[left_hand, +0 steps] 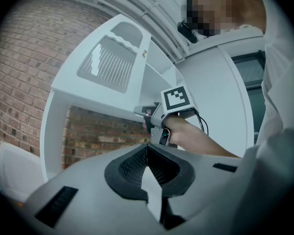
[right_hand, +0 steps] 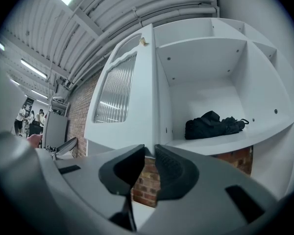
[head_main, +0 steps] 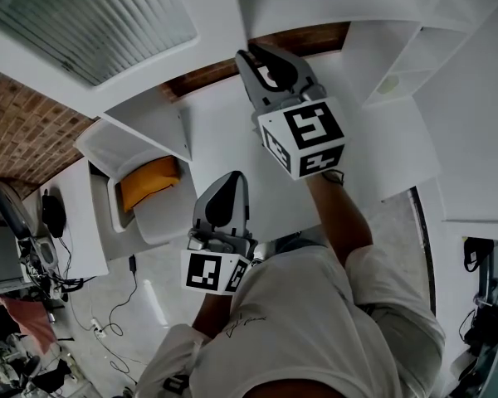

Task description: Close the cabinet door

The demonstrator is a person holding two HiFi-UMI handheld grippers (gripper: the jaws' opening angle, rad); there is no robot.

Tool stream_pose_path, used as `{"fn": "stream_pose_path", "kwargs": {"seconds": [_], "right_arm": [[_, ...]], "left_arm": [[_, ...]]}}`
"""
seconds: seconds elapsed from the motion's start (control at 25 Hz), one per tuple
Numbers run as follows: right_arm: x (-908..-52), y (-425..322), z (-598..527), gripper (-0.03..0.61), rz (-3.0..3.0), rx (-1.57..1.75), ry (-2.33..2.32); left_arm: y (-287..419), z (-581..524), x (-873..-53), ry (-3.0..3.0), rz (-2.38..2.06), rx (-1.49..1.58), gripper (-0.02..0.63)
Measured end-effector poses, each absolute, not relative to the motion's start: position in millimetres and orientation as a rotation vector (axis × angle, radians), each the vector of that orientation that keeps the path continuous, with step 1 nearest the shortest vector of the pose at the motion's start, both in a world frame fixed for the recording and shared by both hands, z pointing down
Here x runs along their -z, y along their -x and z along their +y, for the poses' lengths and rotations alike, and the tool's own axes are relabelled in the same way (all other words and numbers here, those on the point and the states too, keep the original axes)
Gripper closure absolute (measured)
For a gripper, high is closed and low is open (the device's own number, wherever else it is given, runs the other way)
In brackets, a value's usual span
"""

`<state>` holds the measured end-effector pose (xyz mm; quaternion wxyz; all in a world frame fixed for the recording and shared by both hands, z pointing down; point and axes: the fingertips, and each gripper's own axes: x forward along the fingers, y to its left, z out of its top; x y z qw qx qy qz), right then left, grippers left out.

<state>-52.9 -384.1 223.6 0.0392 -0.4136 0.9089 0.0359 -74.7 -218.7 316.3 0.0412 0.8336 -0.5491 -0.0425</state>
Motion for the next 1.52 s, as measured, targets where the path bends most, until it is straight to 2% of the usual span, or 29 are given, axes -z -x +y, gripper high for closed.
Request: {"fn": "stream_pose_path", "kwargs": {"seconds": [1.52], "right_arm": [[-224,58,-396,0.515,2.764,-0.149,1.281]], "left_arm": [[80,-211,-315,-2.533,-1.696,0.126,0.597]]}}
